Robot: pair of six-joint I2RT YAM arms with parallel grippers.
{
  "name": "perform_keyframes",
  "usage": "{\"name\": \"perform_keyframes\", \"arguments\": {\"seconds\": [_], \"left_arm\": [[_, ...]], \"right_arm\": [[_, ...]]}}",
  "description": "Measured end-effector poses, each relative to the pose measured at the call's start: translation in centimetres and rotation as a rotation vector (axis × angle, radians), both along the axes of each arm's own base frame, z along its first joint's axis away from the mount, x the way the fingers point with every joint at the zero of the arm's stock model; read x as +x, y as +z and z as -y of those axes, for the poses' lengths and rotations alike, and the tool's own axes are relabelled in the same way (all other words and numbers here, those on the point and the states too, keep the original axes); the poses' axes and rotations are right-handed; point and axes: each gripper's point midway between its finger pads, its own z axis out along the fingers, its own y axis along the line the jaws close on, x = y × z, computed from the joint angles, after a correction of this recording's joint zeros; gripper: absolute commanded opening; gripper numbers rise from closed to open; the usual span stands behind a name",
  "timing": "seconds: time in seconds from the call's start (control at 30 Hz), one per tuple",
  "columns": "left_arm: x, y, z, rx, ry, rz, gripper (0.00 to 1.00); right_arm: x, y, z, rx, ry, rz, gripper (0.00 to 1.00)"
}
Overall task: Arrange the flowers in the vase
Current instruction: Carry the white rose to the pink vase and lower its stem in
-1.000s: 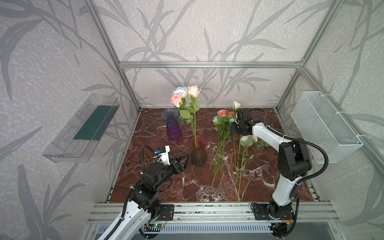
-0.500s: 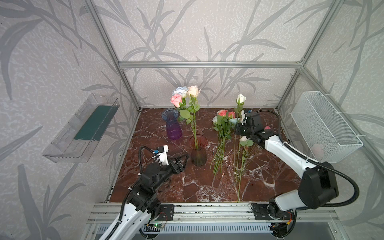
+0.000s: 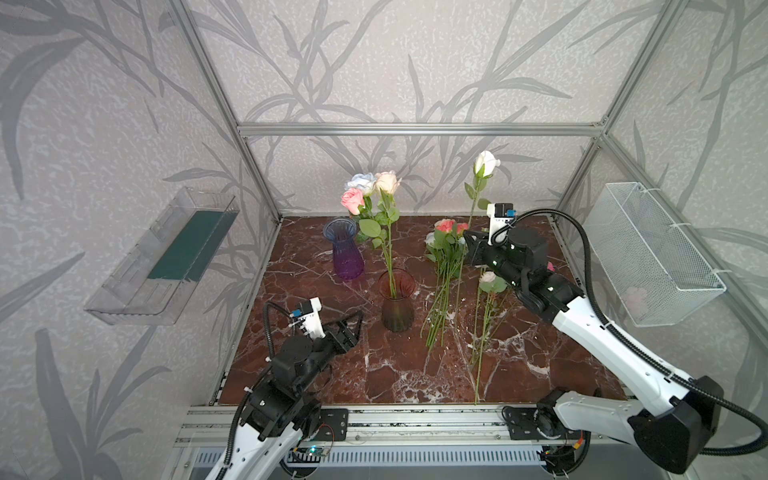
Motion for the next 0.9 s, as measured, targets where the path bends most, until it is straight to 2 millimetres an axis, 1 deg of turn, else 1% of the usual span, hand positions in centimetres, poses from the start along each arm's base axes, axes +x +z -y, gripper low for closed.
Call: {"name": "perform_keyframes", "arguments": {"seconds": [0.13,0.3,0.37,0.5,0.63,0.73,0.8,0.9], "left_arm": [[-0.3,-0.2,-1.2,0.007,0.052,-0.013,0.78],[-0.4,-0.5,-2.0,0.028,0.091,-0.033,0.78],[-0.5,-0.5,-2.3,0.036,0.107,-0.037,0.78],[-0.5,-0.1,-2.5,0.034,0.117,-0.028,0.78],[-0.4,0.0,-2.5,0.031,0.116,-0.024,0.78],[-0.4,0.1,-2.5,0.027,0.116,-0.02,0.78],[-0.4,0.1,-2.5,0.026,0.116,-0.017,0.78],[-0.3,0.2,-2.4,0.023,0.116,-0.013,0.78]], "right_arm": [[-0.7,3.5,-1.5,0.028,0.036,0.088,0.0],[-1.7,9.8,-3.1,0.082,0.077,0.23,0.0],[-2.3,11.8,-3.5,0.098,0.087,0.278,0.0],[-3.4,15.0,-3.9,0.126,0.103,0.359,0.0],[-3.7,16.6,-4.7,0.155,0.117,0.403,0.0],[-3.1,17.2,-5.9,0.173,0.128,0.416,0.0],[-2.6,17.1,-6.8,0.178,0.138,0.417,0.0],[-2.0,16.3,-8.6,0.172,0.16,0.405,0.0]]}}
